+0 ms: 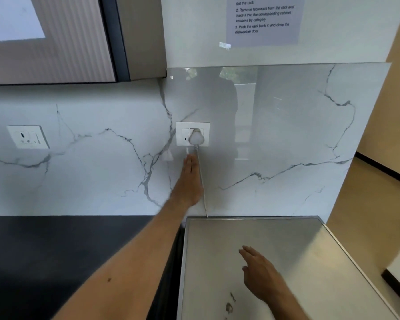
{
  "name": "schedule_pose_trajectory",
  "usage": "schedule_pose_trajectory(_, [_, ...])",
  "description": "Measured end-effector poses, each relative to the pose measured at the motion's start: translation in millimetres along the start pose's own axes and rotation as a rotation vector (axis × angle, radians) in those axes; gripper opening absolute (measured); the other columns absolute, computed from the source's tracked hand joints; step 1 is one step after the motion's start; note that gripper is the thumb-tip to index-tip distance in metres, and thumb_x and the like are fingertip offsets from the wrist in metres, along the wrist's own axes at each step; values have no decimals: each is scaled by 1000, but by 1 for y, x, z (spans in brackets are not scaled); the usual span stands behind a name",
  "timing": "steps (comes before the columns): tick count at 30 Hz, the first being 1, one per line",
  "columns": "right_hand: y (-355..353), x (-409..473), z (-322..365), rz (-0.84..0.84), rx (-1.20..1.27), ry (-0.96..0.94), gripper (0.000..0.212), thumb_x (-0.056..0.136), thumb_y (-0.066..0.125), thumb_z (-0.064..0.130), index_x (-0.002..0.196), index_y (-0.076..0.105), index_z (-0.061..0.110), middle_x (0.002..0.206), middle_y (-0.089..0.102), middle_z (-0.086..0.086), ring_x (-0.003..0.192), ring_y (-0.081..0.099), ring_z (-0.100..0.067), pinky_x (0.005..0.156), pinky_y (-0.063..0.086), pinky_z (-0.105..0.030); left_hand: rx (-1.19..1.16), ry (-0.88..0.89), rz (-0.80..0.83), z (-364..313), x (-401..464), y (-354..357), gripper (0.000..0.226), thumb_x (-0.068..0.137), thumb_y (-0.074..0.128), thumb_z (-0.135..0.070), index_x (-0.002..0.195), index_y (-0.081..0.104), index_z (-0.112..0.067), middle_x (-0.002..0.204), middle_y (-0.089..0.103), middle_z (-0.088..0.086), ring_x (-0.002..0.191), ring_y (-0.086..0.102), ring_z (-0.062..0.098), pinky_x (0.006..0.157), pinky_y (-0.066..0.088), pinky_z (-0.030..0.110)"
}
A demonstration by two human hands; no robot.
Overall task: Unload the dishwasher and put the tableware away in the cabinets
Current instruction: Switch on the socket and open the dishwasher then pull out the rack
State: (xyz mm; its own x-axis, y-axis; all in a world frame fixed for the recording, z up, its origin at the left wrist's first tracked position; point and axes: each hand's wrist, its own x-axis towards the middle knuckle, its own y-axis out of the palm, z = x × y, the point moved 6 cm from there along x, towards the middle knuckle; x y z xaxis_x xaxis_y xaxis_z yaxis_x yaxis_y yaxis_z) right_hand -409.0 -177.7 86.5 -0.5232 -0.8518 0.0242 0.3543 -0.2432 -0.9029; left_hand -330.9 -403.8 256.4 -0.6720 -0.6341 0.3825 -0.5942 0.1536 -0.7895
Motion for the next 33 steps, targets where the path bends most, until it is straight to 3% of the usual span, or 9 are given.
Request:
schedule_pose_trajectory(4, [-8, -33, -3, 14, -8, -32, 57, 97, 42, 11, 153, 32, 19, 161, 25, 3, 148, 22, -10, 117, 17, -22, -121, -89, 66, -18, -75, 27, 83, 90, 32, 11, 154, -16, -12, 161, -22, 1, 149, -14, 13, 117, -8, 24])
schedule_pose_trajectory(13, [-39, -101, -28, -50, -36, -109, 55, 95, 46, 12, 150, 40, 20, 158, 33, 4, 144, 30, -10, 115, 22, -21, -265, -186, 152, -77, -197, 74, 74, 97, 27, 1, 155, -12, -23, 163, -12, -6, 150, -6, 10, 124, 1, 34])
schedule_pose_trajectory(20, [-33, -167, -55, -27, -33, -138, 52, 93, 50, 12, 145, 47, 18, 153, 42, -1, 142, 35, -16, 115, 23, -23, -391, -365, 158, -113, -293, 99, 65, 99, 31, -5, 157, 5, -17, 165, 7, 0, 150, 10, 15, 122, 10, 29])
schedule_pose_trajectory(24, [-17, -212, -69, 8, -13, -127, 49, 93, 50, 11, 141, 52, 18, 145, 50, 0, 135, 42, -20, 111, 37, -31, -673, -552, 97, -127, -360, 118, 56, 100, 34, -1, 153, 29, -17, 156, 36, 0, 142, 35, 14, 118, 27, 31])
schedule_pose_trajectory(28, [6, -259, -82, 15, 19, -112, 43, 92, 51, 9, 134, 60, 18, 131, 59, -3, 124, 50, -24, 102, 43, -33, -1067, -779, -65, -134, -429, 141, 46, 97, 36, 8, 134, 54, -13, 127, 64, 6, 118, 61, 18, 104, 48, 35])
schedule_pose_trajectory(33, [35, -301, -89, 49, 40, -109, 42, 86, 55, 3, 126, 65, 12, 122, 62, -9, 116, 54, -29, 99, 44, -34, -1489, -1075, -243, -138, -501, 177, 40, 95, 36, 10, 119, 60, -11, 110, 69, 15, 103, 68, 29, 97, 52, 40])
